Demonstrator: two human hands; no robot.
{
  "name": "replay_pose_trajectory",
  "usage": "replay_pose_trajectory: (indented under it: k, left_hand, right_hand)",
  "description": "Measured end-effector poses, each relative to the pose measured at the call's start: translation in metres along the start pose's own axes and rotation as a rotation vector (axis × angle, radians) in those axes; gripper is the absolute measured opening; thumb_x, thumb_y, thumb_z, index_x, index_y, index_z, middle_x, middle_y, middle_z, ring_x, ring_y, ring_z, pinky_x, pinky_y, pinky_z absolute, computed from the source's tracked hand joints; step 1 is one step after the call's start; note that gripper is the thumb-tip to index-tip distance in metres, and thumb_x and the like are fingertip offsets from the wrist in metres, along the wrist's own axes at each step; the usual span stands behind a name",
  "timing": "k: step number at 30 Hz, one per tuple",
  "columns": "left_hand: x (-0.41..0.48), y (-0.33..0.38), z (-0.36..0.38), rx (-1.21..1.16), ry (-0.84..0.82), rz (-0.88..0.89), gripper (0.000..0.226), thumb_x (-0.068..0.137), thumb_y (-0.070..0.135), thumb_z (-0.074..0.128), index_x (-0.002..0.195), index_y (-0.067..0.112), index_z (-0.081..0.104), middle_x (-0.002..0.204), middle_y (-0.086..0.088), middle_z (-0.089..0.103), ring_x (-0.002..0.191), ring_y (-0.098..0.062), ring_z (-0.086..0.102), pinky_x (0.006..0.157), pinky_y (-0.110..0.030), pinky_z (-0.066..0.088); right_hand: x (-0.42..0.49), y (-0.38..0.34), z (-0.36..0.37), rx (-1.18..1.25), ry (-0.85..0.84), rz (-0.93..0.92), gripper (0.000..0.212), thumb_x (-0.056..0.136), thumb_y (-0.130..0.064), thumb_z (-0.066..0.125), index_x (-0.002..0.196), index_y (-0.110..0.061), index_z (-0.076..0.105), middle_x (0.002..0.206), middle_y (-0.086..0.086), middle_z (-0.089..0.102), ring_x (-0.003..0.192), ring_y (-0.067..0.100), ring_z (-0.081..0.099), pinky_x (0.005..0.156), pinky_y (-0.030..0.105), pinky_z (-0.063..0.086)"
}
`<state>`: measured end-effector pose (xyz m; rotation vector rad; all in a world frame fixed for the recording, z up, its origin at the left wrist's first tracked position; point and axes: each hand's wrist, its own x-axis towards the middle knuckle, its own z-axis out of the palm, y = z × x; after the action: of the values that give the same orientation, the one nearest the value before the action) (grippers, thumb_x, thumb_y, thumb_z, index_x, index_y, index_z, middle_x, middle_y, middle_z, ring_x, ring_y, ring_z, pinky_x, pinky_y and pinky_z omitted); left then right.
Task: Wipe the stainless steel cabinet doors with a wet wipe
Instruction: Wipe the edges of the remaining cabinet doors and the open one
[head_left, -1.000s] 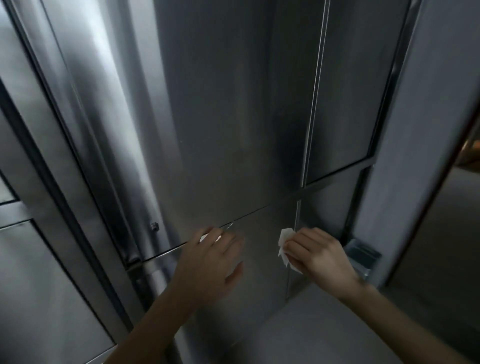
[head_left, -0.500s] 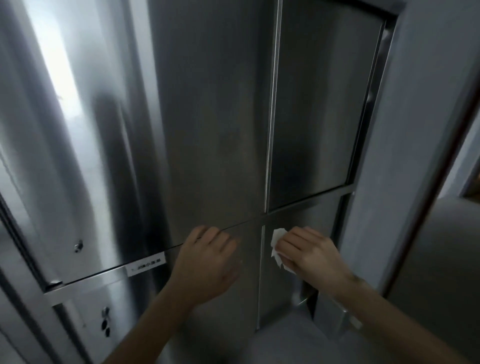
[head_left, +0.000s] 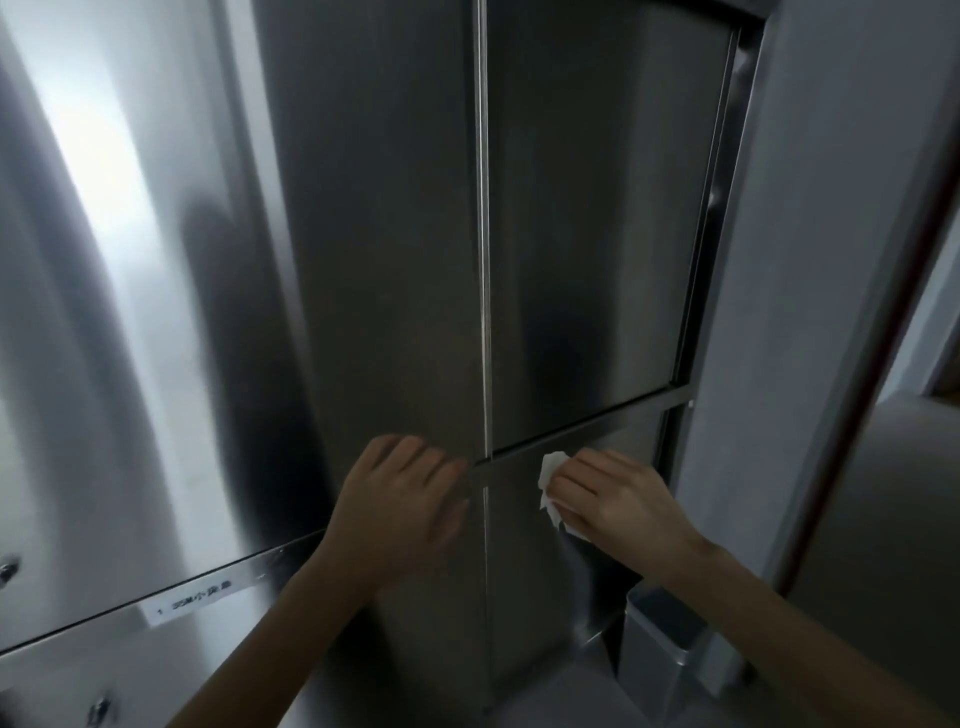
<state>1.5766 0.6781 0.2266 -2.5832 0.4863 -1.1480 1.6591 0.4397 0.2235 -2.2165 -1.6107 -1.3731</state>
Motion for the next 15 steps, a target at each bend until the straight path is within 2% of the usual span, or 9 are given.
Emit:
replay_pose_trajectory:
  k: [5,10,15]
  left_hand:
    - [0.045,-0.018,0.033,0.016,0.041,-0.019,0.038,0.086,0.037,0.050,0.099,0.013,0.075,0.094,-0.001,0.072,0.086,-0.024,0.067,0.080,-0.036,0.050]
    - [0.093,-0.030,0.058,0.036,0.072,-0.003,0.037,0.086,0.037,0.049,0.097,0.013,0.075,0.094,-0.001,0.071,0.087,-0.023,0.066,0.082,-0.035,0.040]
    - [0.124,-0.027,0.077,0.063,0.040,0.006,0.037,0.086,0.036,0.047,0.097,0.014,0.075,0.094,0.000,0.071,0.089,-0.023,0.065,0.084,-0.034,0.038]
  right_hand:
    - [0.013,0.052,0.024,-0.015,-0.018,-0.016,0.012,0.072,-0.006,0.076,0.070,-0.012,0.066,0.069,0.001,0.062,0.060,0.019,0.056,0.052,0.027,0.045]
    - [0.032,0.103,0.038,-0.029,0.013,-0.008,0.012,0.070,-0.005,0.077,0.073,-0.010,0.067,0.072,0.003,0.064,0.062,0.020,0.058,0.053,0.029,0.048]
    - [0.035,0.140,0.054,-0.030,0.044,-0.029,0.011,0.070,-0.007,0.076,0.076,-0.011,0.068,0.076,0.003,0.065,0.066,0.019,0.059,0.056,0.028,0.047]
